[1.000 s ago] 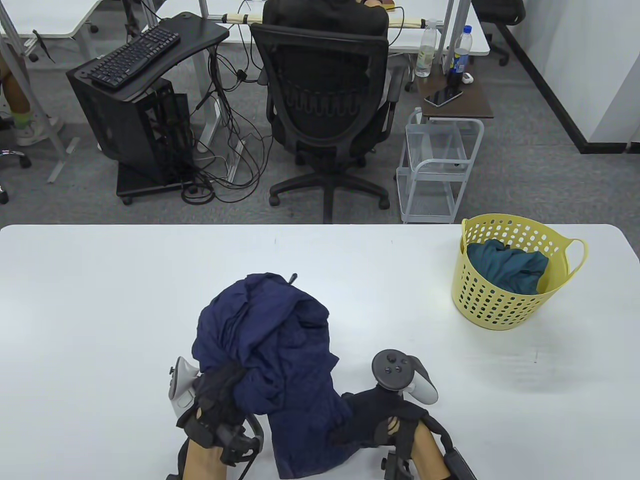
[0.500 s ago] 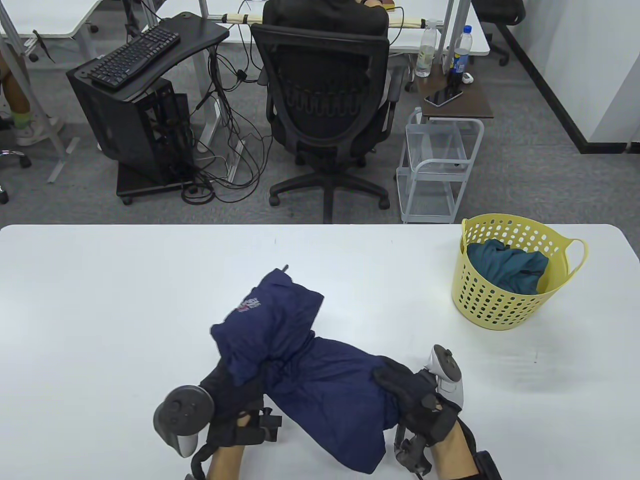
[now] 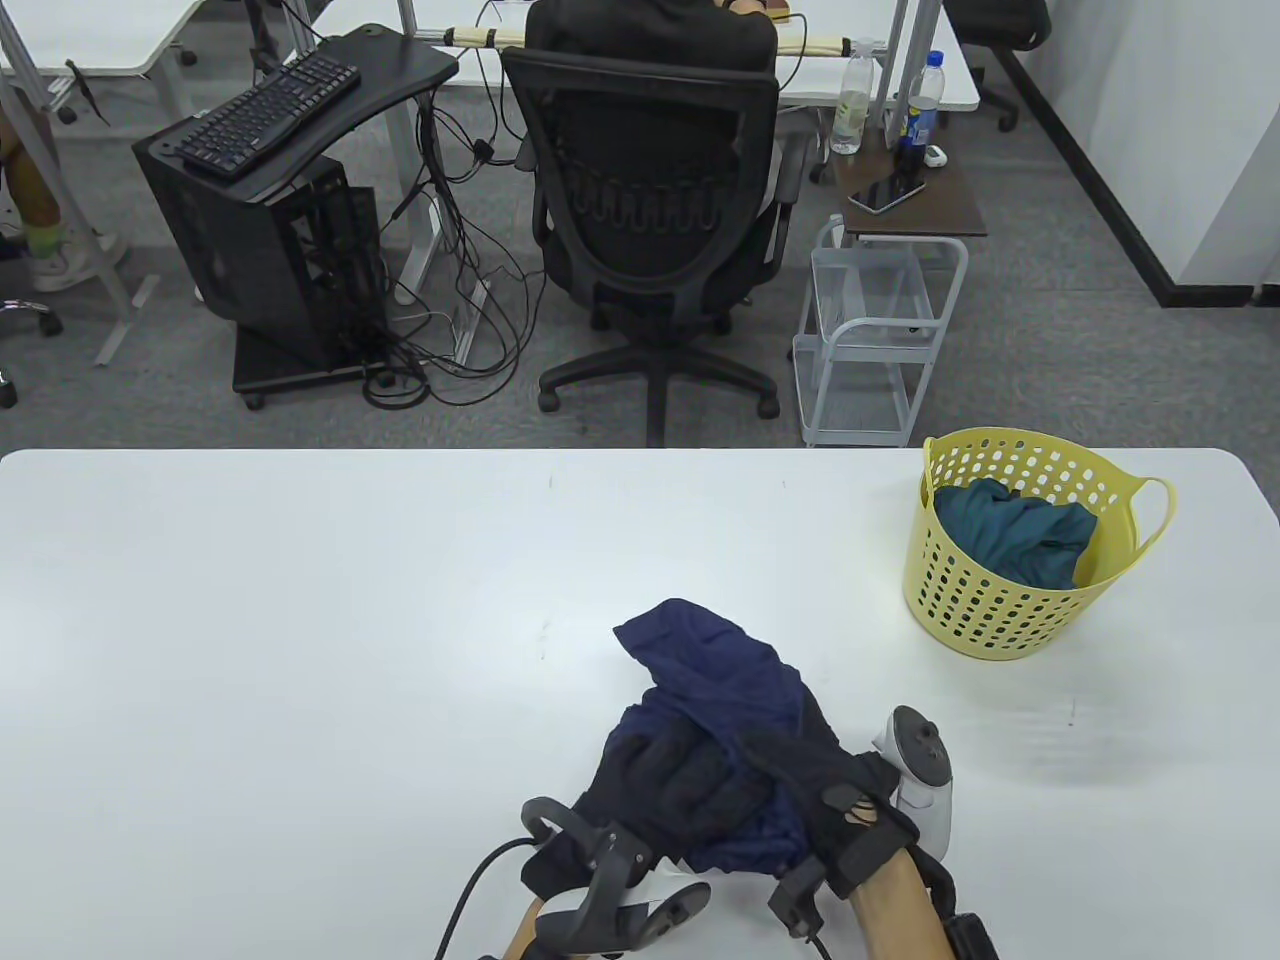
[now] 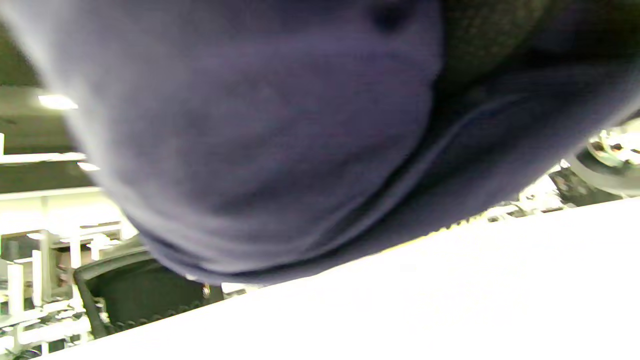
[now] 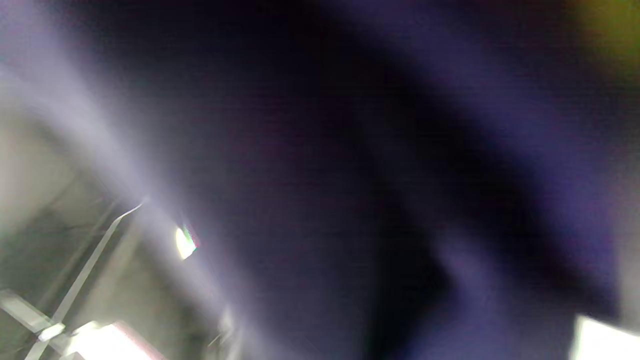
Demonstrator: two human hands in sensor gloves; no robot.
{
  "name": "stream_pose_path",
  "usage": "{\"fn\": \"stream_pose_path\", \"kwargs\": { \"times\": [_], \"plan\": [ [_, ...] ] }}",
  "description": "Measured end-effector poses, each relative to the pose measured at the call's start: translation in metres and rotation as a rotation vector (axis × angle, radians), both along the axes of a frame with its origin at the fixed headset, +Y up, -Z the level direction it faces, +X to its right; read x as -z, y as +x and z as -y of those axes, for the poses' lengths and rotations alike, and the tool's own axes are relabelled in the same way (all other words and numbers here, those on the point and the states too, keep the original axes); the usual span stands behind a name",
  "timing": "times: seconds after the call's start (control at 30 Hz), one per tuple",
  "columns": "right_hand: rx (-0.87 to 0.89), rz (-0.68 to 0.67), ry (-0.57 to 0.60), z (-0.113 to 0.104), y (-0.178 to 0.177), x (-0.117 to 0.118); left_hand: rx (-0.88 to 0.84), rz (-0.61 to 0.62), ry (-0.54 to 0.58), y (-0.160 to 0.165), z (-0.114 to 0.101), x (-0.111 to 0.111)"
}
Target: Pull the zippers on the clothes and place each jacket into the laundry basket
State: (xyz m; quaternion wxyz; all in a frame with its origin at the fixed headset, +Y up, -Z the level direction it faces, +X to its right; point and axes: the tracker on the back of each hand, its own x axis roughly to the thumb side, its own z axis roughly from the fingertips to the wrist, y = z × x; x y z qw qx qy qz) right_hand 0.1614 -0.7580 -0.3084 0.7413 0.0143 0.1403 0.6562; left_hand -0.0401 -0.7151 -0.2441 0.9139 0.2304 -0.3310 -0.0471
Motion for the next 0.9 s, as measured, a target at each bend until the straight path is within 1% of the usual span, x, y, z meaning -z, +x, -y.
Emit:
{"fn": "stream_pose_path", "kwargs": {
  "times": [0.03, 0.07, 0.1, 0.13, 0.17, 0.23, 0.27, 0.33, 0.37, 0.4, 0.47, 0.5, 0.53, 0.57, 0.6, 0.63, 0.7, 0.73, 0.77, 0.83, 0.87, 0.9],
  "plan": [
    [-0.049, 0.035, 0.019, -0.001, 0.001, 0.001, 0.051, 0.019, -0.073, 0.001, 0.002, 0.001],
    [-0.122, 0.055, 0.045, -0.004, 0.004, 0.002, 0.067, 0.049, -0.171, -0.001, 0.004, 0.003],
    [-0.204, 0.071, 0.1, -0.006, 0.007, 0.004, 0.024, 0.082, -0.3, -0.005, 0.006, 0.007],
    [-0.238, 0.079, 0.117, -0.008, 0.009, 0.005, -0.016, 0.098, -0.361, -0.009, 0.005, 0.009],
    [-0.29, 0.103, 0.134, -0.012, 0.012, 0.004, -0.078, 0.11, -0.396, -0.016, 0.004, 0.012],
    [-0.406, 0.174, 0.237, -0.023, 0.016, 0.002, -0.191, 0.091, -0.379, -0.033, -0.003, 0.018],
    [-0.469, 0.207, 0.282, -0.031, 0.018, -0.001, -0.222, 0.055, -0.358, -0.043, -0.006, 0.021],
    [-0.533, 0.289, 0.408, -0.053, 0.021, -0.009, -0.293, -0.048, -0.3, -0.063, -0.01, 0.028],
    [-0.587, 0.352, 0.493, -0.069, 0.022, -0.014, -0.32, -0.114, -0.292, -0.073, -0.01, 0.032],
    [-0.62, 0.39, 0.543, -0.078, 0.023, -0.017, -0.331, -0.16, -0.297, -0.079, -0.01, 0.034],
    [-0.747, 0.538, 0.705, -0.113, 0.027, -0.025, -0.359, -0.268, -0.305, -0.097, -0.005, 0.042],
    [-0.805, 0.591, 0.762, -0.126, 0.03, -0.026, -0.368, -0.298, -0.317, -0.102, -0.003, 0.044],
    [-0.894, 0.663, 0.835, -0.143, 0.036, -0.025, -0.379, -0.334, -0.339, -0.108, 0.0, 0.047],
    [-0.942, 0.704, 0.869, -0.154, 0.041, -0.023, -0.387, -0.352, -0.35, -0.111, 0.001, 0.049],
    [-1.034, 0.765, 0.909, -0.169, 0.048, -0.017, -0.403, -0.377, -0.365, -0.115, 0.003, 0.051],
    [-1.123, 0.824, 0.932, -0.183, 0.057, -0.011, -0.421, -0.389, -0.366, -0.117, 0.004, 0.052],
    [-1.269, 0.897, 0.953, -0.205, 0.075, 0.008, -0.447, -0.406, -0.372, -0.117, 0.005, 0.054],
    [-1.322, 0.914, 0.947, -0.21, 0.081, 0.015, -0.447, -0.408, -0.377, -0.117, 0.005, 0.055],
    [-1.41, 0.942, 0.918, -0.216, 0.092, 0.031, -0.435, -0.41, -0.385, -0.116, 0.006, 0.056],
    [-1.521, 0.942, 0.823, -0.215, 0.108, 0.057, -0.414, -0.42, -0.386, -0.114, 0.008, 0.057],
    [-1.576, 0.92, 0.724, -0.208, 0.119, 0.078, -0.402, -0.426, -0.39, -0.114, 0.009, 0.058],
    [-1.609, 0.885, 0.643, -0.199, 0.126, 0.092, -0.393, -0.43, -0.396, -0.113, 0.01, 0.059]
  ]
}}
